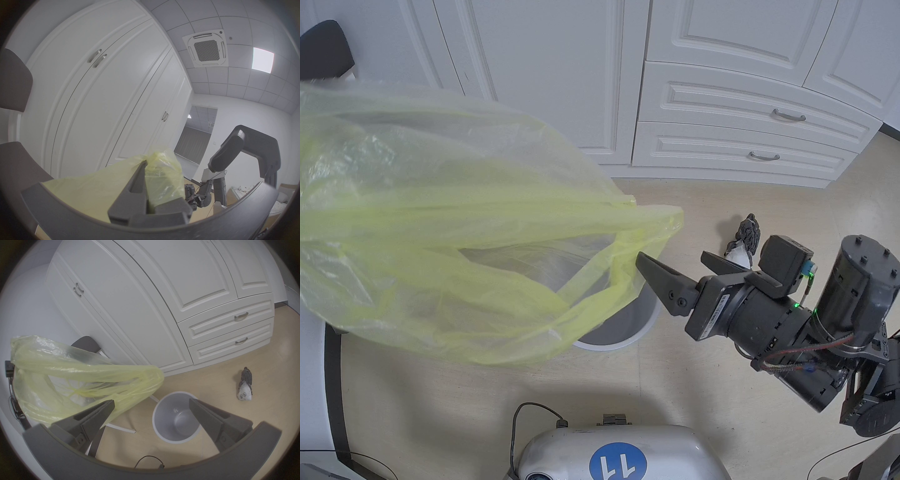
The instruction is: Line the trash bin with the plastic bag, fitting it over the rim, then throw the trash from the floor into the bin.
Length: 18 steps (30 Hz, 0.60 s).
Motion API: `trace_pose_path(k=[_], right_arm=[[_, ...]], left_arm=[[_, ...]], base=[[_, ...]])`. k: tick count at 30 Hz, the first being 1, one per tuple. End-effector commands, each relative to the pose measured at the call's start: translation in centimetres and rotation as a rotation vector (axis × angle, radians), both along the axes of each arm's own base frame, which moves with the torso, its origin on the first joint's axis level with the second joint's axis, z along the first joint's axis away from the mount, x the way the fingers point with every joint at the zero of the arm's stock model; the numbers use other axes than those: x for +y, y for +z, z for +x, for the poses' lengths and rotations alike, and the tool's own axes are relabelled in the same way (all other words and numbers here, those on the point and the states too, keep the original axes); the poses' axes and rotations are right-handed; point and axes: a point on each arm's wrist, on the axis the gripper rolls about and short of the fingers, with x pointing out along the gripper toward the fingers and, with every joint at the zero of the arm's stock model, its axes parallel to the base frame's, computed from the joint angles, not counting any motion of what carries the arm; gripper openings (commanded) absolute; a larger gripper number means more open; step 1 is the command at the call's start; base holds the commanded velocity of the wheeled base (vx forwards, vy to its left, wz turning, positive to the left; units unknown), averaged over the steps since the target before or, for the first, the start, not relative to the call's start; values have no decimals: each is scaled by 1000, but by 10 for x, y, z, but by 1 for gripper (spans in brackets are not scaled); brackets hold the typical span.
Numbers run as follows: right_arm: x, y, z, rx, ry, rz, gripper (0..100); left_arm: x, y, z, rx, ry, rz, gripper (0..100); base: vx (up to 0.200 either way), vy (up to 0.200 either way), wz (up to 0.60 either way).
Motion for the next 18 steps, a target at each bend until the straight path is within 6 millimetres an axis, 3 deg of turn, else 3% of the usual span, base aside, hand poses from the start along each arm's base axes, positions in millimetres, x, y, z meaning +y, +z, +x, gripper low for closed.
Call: trace_pose_path(k=[1,5,11,18], right_arm=[[6,-6,10,14,-13,-11,100],[10,0,16,-11,-29,68,100],[1,8,14,-33,-40,83,100],[6,-4,18,-6,-31,50,100]], left_arm=[[-3,-5,0,0,-26,17,0],[-3,-5,0,0,-26,17,0],[-3,-5,0,-2,-33,21,0],[-3,-7,0,1,-42,24,0]], base=[[0,0,0],[0,0,0],[0,0,0],[0,0,0]])
